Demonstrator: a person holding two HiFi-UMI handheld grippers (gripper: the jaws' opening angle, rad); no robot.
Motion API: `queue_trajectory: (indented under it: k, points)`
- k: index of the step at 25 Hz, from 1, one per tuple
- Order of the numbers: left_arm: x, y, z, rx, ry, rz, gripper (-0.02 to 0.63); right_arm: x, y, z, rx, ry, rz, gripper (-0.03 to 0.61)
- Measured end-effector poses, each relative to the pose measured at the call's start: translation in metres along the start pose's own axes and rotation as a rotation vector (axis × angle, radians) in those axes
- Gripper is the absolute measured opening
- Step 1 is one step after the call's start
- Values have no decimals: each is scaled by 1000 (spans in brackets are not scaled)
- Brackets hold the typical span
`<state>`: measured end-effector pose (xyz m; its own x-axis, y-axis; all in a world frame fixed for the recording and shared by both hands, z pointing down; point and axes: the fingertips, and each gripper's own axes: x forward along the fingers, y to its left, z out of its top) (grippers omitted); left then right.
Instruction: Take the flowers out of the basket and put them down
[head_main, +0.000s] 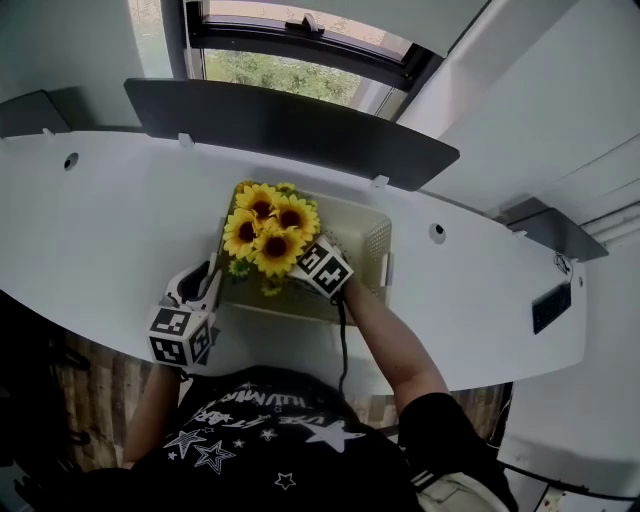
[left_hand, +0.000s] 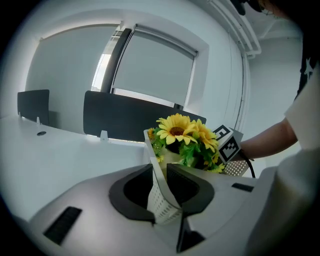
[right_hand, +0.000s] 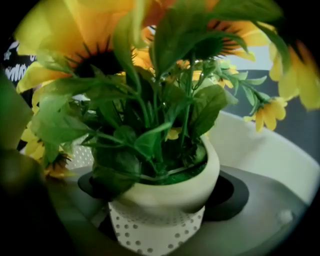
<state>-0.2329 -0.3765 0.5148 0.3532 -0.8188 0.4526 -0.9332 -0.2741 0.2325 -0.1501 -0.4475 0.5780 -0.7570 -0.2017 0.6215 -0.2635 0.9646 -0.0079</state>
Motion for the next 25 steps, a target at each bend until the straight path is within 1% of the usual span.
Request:
queue_trajectory:
  k: [4, 7, 12, 18, 25]
  points:
    - [-1, 0, 2, 26, -6, 6, 80, -17, -1, 8, 30, -11, -15, 517]
    - [-4, -1, 15, 45, -64, 16, 80, -30, -9, 10, 45, -16, -48, 517]
    - [-16, -6, 42, 73, -140, 29, 86, -62, -12, 28, 91, -73, -82, 517]
    - [-40, -16, 60, 82, -214, 45, 86, -96, 1, 52, 95, -126, -99, 518]
    - [-59, -37, 68, 97, -250, 42, 86, -125, 23, 70, 80, -159, -97, 517]
